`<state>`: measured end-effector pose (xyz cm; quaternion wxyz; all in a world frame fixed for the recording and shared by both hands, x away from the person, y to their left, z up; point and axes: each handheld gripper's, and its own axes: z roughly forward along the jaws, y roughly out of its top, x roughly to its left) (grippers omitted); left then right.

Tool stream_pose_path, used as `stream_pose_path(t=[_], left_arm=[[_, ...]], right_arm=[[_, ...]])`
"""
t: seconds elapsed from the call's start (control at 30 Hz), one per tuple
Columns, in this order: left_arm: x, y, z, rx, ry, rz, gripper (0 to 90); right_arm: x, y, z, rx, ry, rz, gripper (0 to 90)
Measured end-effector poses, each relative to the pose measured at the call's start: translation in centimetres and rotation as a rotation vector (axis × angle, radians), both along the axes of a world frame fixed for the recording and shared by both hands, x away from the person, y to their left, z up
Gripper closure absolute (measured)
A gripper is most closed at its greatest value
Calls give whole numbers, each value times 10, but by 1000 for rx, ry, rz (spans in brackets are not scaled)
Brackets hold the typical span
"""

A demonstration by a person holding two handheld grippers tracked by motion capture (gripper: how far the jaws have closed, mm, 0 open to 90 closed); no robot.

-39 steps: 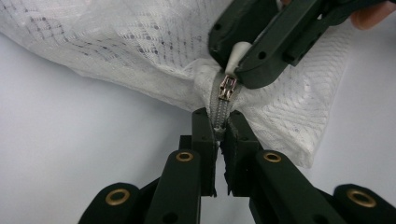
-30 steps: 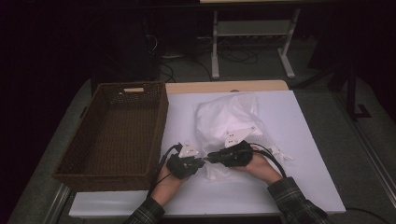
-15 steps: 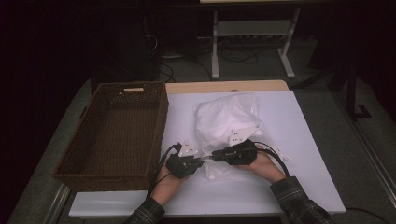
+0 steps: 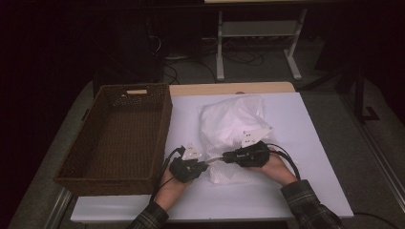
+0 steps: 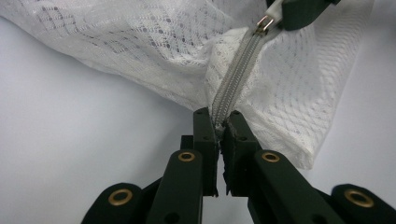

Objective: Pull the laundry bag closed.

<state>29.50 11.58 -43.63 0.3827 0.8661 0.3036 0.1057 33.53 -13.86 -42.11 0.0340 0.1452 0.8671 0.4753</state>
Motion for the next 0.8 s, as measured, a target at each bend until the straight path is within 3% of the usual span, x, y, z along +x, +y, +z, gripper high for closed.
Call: stream_pose_path(t=[0.4, 0.8], left_arm=[[0, 0, -1, 0, 5, 5, 849], [0, 1, -1, 6, 7, 8, 848]], right_arm=[[-1, -16, 3, 1, 1, -20, 814], [-3, -55, 4, 23, 8, -93, 814]])
